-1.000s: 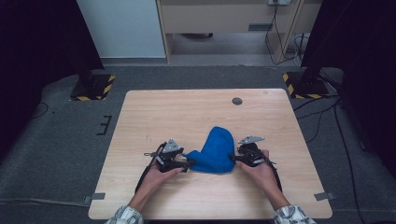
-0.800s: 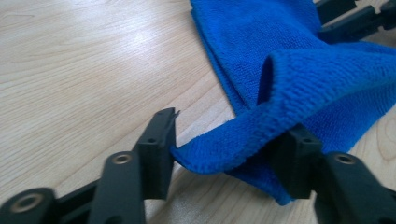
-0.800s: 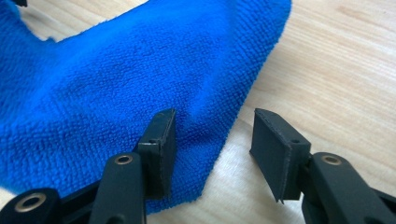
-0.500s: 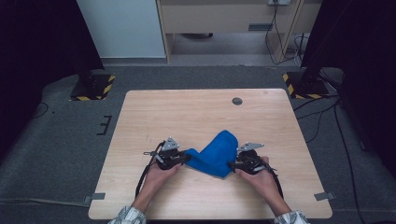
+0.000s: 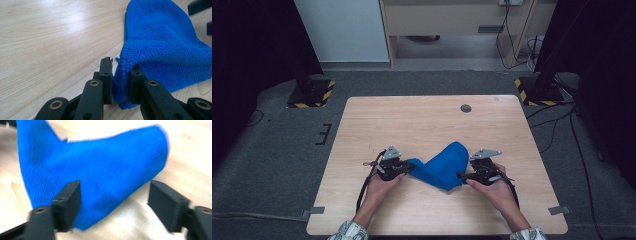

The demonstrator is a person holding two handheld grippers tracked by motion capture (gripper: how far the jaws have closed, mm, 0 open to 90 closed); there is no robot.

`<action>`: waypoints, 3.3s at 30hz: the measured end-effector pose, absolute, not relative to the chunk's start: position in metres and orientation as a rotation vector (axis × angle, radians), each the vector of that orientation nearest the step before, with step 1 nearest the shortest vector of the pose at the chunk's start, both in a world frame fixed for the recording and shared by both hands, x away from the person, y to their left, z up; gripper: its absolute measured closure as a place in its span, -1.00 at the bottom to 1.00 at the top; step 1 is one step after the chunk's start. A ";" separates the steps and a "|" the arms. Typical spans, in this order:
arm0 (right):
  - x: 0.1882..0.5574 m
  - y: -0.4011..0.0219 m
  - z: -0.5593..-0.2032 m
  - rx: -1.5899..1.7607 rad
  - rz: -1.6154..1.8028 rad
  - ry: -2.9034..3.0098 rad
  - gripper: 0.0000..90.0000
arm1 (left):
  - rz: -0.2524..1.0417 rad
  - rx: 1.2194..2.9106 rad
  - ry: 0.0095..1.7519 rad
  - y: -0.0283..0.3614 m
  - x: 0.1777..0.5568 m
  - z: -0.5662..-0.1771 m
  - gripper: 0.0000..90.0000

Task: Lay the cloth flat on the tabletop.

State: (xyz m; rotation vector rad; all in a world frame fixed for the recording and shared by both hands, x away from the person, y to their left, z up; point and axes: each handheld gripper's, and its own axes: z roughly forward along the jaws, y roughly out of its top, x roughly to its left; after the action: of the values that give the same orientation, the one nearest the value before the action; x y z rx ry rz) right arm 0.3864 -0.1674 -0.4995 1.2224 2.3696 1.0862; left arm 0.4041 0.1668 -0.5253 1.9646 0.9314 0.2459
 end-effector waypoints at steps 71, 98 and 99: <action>0.414 -0.228 -0.511 1.348 1.073 2.267 0.92 | 0.371 1.926 0.989 0.178 0.413 -0.522 -0.06; 0.407 -0.229 -0.504 1.314 1.118 2.256 0.91 | 0.403 2.101 0.961 0.143 0.424 -0.535 0.61; 0.406 -0.229 -0.504 1.311 1.121 2.256 0.91 | 0.400 2.102 0.958 0.141 0.424 -0.535 0.71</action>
State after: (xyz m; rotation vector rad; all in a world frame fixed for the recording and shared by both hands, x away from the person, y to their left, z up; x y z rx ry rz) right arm 0.4065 -0.2287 -0.5040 1.3109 2.2557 1.1212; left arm 0.4236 0.1414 -0.5347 2.1017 0.9583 0.3996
